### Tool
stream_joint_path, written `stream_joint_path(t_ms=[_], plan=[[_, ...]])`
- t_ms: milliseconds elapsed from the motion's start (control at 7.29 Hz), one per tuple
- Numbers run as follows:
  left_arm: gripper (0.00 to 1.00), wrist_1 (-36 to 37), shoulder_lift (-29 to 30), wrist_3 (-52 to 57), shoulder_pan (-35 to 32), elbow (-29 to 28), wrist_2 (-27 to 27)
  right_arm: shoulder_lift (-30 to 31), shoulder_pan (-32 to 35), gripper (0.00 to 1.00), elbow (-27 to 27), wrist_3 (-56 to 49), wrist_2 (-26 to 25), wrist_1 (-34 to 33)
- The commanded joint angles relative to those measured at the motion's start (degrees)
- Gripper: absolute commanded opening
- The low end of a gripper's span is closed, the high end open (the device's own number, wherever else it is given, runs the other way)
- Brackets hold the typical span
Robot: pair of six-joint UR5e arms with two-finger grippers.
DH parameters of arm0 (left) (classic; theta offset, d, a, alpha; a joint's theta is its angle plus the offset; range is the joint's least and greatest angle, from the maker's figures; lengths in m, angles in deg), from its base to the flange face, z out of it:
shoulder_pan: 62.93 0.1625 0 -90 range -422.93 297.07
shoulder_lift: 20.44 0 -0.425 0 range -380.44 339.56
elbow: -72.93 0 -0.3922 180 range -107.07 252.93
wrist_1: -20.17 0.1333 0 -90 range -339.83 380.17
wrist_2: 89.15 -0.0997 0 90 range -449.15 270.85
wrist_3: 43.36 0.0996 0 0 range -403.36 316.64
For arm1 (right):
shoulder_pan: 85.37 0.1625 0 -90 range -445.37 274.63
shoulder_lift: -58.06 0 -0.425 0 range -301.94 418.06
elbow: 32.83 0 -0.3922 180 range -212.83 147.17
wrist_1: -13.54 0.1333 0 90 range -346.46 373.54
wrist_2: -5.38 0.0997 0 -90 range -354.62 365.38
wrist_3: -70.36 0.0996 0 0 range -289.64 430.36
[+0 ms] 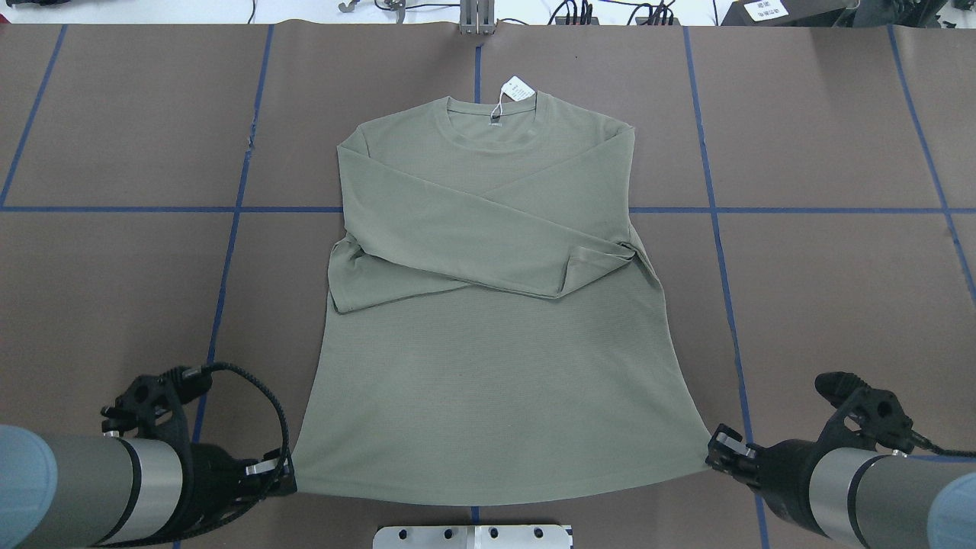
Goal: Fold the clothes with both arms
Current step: 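Grasp both hem corners with the left and right grippers, then lift the hem with both grippers and fold it toward the collar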
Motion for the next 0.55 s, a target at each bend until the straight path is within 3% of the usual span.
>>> stream_joint_path(t_ms=[0, 274, 411], plan=[[0.00, 1.5, 7.1, 11.5, -10.4, -5.1, 0.1, -7.8, 8.6, 0.00, 2.5, -13.6, 0.9, -5.5], [0.00, 1.6, 14.7, 16.2, -17.7, -13.5, 0.1, -26.1, 20.9, 0.00, 13.7, -22.5, 8.1, -15.6], [0.00, 1.6, 16.9, 18.6, -21.7, -17.1, 0.3, -31.4, 27.1, 0.00, 18.8, -28.6, 12.3, -18.2]])
